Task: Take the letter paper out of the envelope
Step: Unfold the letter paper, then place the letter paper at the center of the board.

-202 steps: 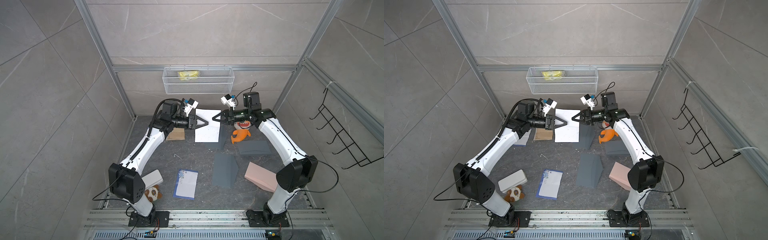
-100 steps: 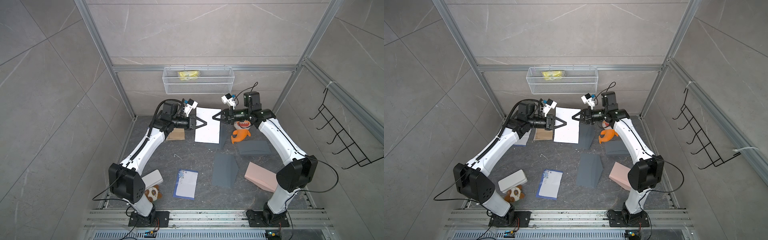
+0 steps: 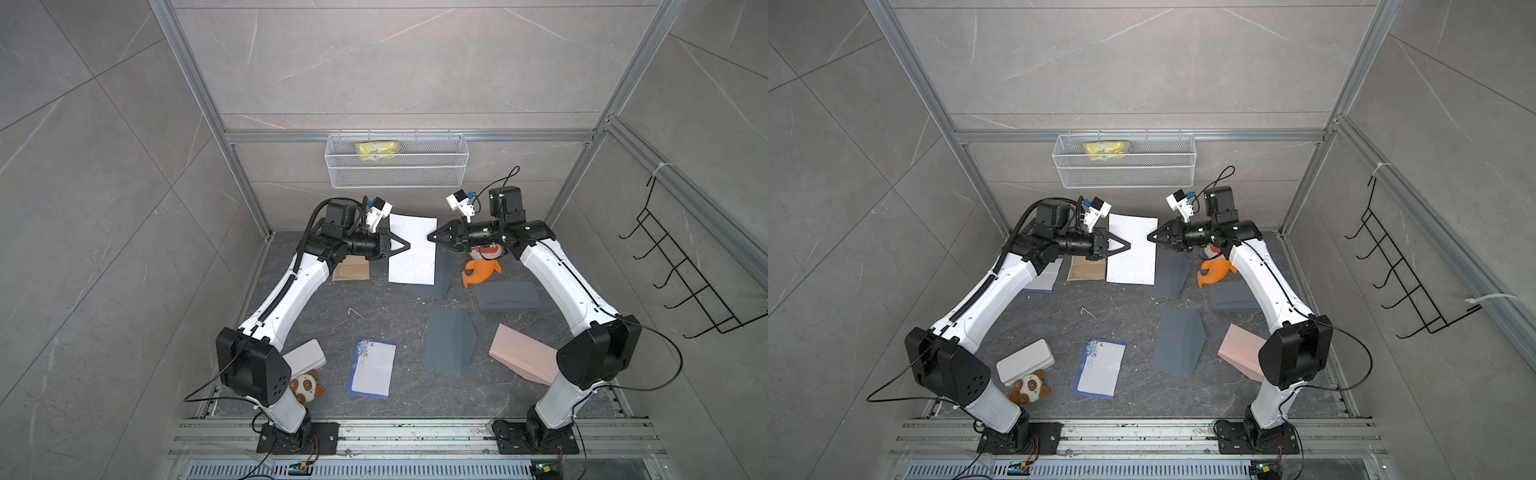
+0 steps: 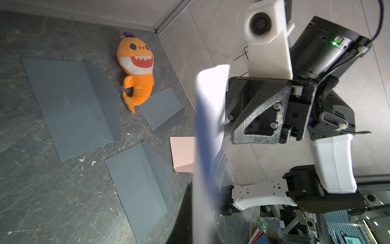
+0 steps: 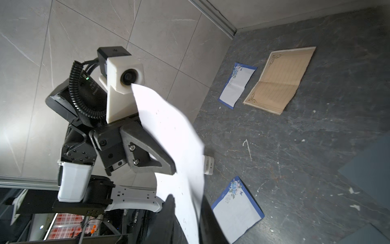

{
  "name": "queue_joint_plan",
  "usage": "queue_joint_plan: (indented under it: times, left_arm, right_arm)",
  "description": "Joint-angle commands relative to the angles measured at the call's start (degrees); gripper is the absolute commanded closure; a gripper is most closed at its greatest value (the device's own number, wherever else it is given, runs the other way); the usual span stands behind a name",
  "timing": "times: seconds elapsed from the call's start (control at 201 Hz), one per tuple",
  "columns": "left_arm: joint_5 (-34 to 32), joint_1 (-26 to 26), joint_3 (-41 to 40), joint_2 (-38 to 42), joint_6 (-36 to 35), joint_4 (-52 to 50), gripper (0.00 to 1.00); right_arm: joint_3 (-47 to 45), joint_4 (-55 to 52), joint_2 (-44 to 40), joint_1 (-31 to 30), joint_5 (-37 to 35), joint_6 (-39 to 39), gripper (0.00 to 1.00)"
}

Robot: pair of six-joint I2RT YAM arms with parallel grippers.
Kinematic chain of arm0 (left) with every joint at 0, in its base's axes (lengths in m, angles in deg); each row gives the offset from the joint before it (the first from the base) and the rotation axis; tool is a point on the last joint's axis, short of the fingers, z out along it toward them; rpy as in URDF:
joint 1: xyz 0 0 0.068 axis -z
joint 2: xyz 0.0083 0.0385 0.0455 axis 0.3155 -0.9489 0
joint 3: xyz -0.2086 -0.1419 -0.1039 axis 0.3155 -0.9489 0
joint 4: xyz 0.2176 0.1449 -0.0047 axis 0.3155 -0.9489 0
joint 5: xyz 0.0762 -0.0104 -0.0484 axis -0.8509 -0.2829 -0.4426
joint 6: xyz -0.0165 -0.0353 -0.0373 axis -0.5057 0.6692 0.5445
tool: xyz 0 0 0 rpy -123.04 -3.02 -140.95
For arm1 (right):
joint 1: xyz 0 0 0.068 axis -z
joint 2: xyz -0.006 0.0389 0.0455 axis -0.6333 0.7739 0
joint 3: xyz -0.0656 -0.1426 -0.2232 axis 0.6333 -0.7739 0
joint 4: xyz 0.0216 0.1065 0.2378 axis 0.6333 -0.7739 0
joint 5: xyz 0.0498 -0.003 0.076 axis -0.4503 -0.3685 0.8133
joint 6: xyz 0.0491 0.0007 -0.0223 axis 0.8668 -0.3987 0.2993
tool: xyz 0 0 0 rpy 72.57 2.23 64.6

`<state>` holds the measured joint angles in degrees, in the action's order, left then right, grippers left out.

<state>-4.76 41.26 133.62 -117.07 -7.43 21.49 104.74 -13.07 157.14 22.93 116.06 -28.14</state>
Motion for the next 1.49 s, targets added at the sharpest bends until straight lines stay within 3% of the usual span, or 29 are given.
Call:
queue_joint_plan:
  times: [0.0,0.09,0.284,0.542,0.791,1.164,1.483]
  left_arm:
    - [-4.6,-0.2,3.2,-0.2,-2.7,-4.8,1.00]
    - [-8.1,-0.2,4.8,-0.5,-4.0,-8.5,1.00]
    - [-21.7,0.9,8.0,-2.0,-8.9,-19.1,1.00]
    - [-54.7,6.2,18.5,-10.3,-12.6,-38.1,1.00]
    - [-80.2,14.7,25.3,-23.5,-14.7,-48.1,1.00]
    - [-87.7,19.5,29.1,-42.1,-10.6,-50.2,1.00]
    - [-87.5,21.7,33.8,-51.1,-8.4,-49.1,1.00]
  right_arm:
    - [-0.1,-3.6,-3.6,0.1,-7.4,-2.6,0.70]
    - [-0.4,-6.6,-5.6,0.1,-15.5,-4.5,0.64]
    - [-3.7,-9.3,-11.9,0.0,-29.5,-7.1,0.64]
    - [-11.0,-10.1,-21.3,-3.2,-45.8,-8.4,0.64]
    - [-17.8,-10.5,-27.5,-7.9,-50.6,-6.5,0.64]
    - [-25.2,-12.9,-33.1,-9.3,-47.6,-3.0,0.65]
    - [-32.8,-12.1,-37.3,-9.3,-45.2,2.7,0.61]
